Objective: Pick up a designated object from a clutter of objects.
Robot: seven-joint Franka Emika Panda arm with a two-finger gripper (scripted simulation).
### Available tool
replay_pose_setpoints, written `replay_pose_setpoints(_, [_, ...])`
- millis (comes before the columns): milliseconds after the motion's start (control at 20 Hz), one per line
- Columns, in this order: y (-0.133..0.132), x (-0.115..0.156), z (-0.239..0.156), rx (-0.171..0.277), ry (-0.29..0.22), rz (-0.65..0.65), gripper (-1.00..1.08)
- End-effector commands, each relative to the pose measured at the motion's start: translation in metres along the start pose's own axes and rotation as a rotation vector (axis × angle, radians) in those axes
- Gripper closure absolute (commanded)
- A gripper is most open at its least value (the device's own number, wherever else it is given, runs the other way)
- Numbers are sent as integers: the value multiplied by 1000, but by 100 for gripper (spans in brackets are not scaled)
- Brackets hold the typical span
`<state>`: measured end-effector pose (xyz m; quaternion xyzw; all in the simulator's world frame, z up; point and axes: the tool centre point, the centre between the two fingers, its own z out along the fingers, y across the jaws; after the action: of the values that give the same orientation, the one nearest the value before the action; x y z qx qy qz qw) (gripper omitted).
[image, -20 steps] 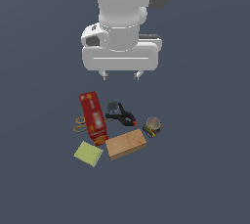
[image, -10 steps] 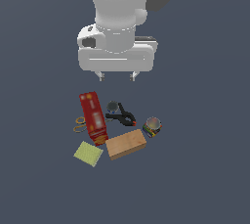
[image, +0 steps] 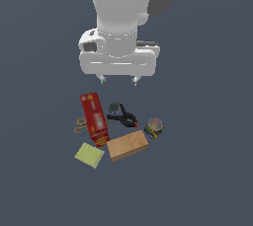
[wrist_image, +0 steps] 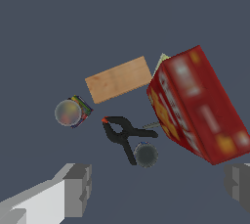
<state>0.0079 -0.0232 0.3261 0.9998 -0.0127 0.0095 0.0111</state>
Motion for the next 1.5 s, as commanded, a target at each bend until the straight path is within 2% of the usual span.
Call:
replay_pose_setpoints(0, [-1,4,5,3,-1,30,-92])
replay_pose_setpoints(400, [-7,22,31,18,-7,189,-92])
replay_pose_setpoints(1450, [-24,74,137,31,-30,756,-92])
